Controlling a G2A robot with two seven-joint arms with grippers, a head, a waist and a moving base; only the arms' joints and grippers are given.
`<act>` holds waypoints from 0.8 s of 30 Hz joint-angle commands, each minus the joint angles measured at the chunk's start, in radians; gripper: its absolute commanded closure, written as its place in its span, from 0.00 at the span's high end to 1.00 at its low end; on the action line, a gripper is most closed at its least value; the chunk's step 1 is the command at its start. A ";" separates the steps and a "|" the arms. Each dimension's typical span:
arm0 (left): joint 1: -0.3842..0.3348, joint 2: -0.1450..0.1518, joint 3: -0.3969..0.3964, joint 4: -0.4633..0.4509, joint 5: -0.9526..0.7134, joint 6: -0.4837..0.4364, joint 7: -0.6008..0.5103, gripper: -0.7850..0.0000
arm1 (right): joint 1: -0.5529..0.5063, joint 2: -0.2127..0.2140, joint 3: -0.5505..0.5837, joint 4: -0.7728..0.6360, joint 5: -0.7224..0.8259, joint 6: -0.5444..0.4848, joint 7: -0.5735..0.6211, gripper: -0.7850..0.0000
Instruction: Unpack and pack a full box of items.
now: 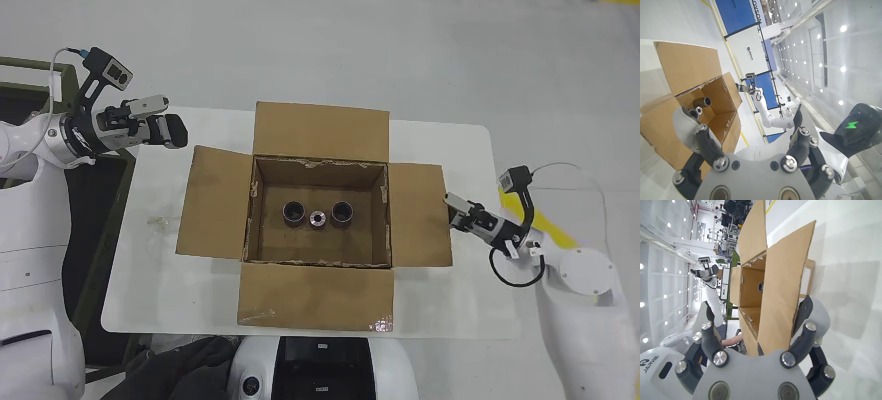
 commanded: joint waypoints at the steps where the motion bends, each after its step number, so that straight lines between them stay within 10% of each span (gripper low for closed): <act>1: 0.000 0.000 0.000 0.000 0.000 0.000 0.000 1.00 | -0.005 0.002 0.003 -0.019 0.021 -0.003 0.007 1.00; 24: 0.000 0.000 0.000 0.000 0.000 0.000 0.000 1.00 | 0.023 0.021 -0.084 -0.252 0.064 0.003 0.080 1.00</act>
